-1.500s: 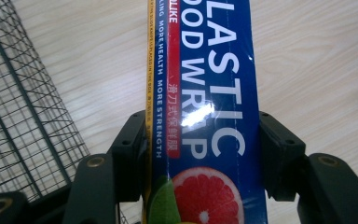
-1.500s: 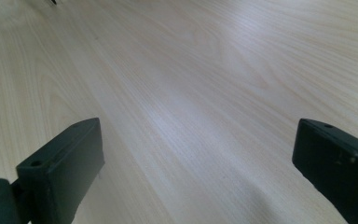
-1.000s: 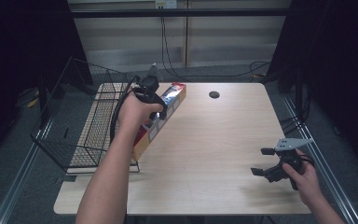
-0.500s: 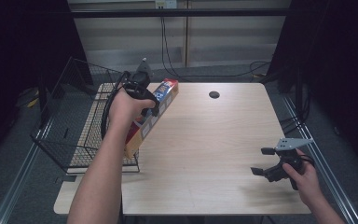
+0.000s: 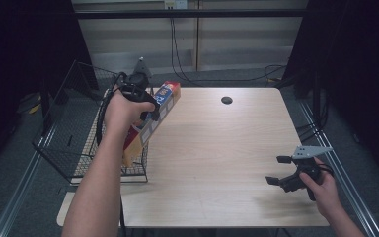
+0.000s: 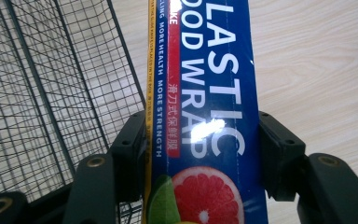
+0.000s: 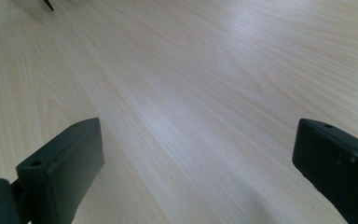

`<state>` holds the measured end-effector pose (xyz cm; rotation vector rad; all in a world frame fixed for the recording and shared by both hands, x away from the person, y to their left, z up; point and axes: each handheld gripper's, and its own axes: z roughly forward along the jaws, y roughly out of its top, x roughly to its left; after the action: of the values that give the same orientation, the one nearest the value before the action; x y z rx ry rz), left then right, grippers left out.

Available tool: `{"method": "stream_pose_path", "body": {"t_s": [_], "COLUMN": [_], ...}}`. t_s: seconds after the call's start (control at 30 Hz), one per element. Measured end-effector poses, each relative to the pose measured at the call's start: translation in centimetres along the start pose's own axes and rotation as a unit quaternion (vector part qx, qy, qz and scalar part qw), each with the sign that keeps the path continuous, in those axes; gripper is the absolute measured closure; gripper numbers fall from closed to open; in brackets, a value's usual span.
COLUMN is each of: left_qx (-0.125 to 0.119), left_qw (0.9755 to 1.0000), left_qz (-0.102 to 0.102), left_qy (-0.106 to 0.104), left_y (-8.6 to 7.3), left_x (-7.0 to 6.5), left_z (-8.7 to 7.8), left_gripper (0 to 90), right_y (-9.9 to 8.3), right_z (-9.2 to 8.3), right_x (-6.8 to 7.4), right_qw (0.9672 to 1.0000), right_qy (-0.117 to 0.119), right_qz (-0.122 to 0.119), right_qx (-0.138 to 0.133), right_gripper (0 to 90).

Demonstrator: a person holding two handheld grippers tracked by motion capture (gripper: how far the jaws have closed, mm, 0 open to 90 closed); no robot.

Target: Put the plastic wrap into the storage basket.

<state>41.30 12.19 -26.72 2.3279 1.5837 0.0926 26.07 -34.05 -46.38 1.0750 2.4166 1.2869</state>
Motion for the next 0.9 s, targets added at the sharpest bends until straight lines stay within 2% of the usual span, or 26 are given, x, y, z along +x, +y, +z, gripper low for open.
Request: {"method": "stream_pose_path", "body": {"t_s": [0.07, 0.23, 0.33, 0.37, 0.6, 0.63, 0.67, 0.9], "left_qx": [0.002, -0.004, -0.003, -0.007, -0.011, -0.013, -0.011, -0.015], "left_qw": [1.0, 1.0, 1.0, 0.9999, 0.9998, 0.9997, 0.9998, 0.9995], "left_qz": [0.005, -0.005, -0.001, -0.008, -0.01, -0.017, -0.013, -0.024], "left_qy": [0.002, 0.003, 0.005, 0.007, 0.01, 0.009, 0.007, 0.011], "left_y": [0.0, 0.0, 0.0, 0.0, -0.3, -0.3, -0.3, -0.7], "left_x": [0.1, 0.3, 0.6, 0.6, 1.2, 1.2, 1.4, 2.1], "left_z": [-0.2, -0.8, -1.1, -1.1, -1.7, -1.7, -1.9, -2.4], "left_gripper": [43.8, 43.8, 43.8, 43.8, 43.8, 43.8, 43.8, 43.8], "right_y": [0.0, 0.0, 0.0, 0.0, 0.0, 0.0, 0.0, 0.0], "right_z": [0.0, 0.0, -0.1, -0.1, -0.1, -0.1, -0.1, -0.1], "right_x": [0.0, 0.0, 0.0, 0.0, 0.0, 0.0, 0.0, 0.0], "right_qw": [1.0, 1.0, 1.0, 1.0, 1.0, 1.0, 1.0, 1.0], "right_qy": [0.0, -0.001, -0.001, -0.001, -0.001, -0.001, -0.001, 0.0], "right_qz": [0.0, 0.0, -0.001, -0.001, 0.0, 0.0, -0.001, -0.001], "right_qx": [0.0, -0.002, -0.001, -0.001, -0.001, -0.001, -0.001, -0.001], "right_gripper": [1.9, 1.9, 2.0, 2.0, 1.9, 1.9, 1.9, 2.0]}}
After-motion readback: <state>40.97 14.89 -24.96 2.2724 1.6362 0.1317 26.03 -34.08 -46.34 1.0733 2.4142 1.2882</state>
